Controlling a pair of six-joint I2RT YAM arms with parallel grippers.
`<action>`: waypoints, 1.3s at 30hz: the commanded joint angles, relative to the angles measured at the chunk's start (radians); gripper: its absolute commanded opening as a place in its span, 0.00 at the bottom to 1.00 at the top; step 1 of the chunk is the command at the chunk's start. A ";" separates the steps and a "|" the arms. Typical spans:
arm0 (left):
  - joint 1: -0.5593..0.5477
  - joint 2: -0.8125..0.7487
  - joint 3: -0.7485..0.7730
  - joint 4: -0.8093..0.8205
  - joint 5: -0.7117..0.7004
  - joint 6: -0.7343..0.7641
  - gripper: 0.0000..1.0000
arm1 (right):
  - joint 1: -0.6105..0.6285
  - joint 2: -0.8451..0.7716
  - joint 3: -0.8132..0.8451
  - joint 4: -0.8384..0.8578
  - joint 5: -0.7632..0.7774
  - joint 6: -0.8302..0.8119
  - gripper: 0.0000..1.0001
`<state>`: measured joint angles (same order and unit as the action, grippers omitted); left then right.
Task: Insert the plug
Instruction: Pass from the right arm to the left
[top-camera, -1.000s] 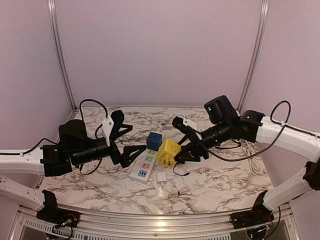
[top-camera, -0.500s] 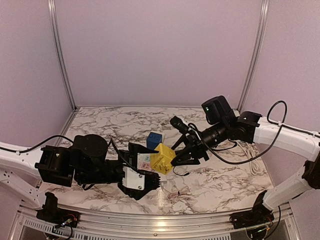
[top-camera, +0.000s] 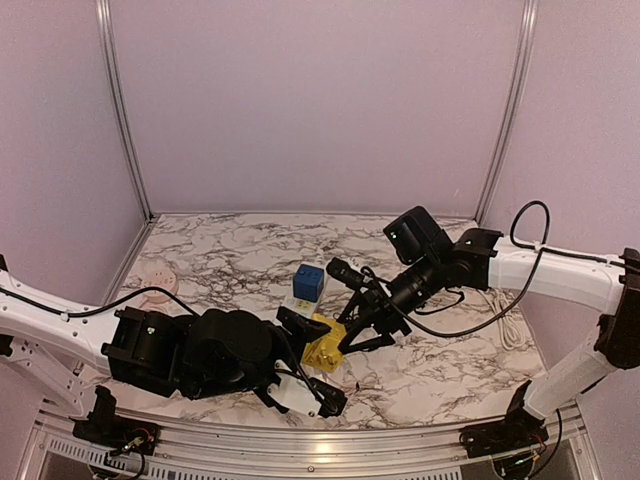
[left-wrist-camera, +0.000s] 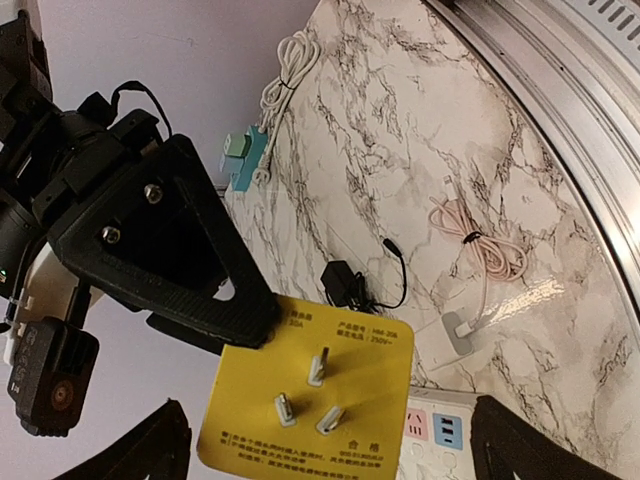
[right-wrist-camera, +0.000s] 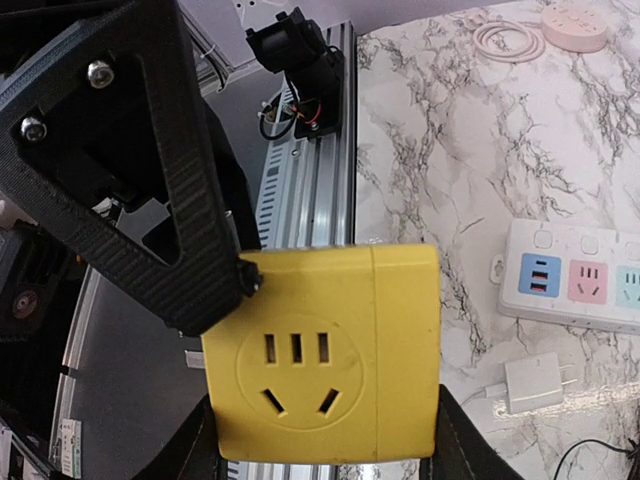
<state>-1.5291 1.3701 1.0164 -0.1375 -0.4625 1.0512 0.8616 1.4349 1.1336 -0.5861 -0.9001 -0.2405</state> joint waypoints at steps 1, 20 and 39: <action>-0.015 0.016 0.007 -0.008 -0.059 0.043 0.99 | 0.028 0.025 0.060 -0.011 -0.031 -0.027 0.17; -0.022 0.058 0.021 -0.025 -0.023 0.039 0.41 | 0.060 0.089 0.103 -0.039 -0.047 -0.039 0.16; 0.131 -0.208 -0.274 0.647 0.286 -0.570 0.00 | 0.022 -0.254 -0.127 0.407 0.085 -0.004 0.99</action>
<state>-1.4528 1.2877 0.8356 0.1707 -0.3161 0.7738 0.9012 1.3445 1.1297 -0.4751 -0.8749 -0.2699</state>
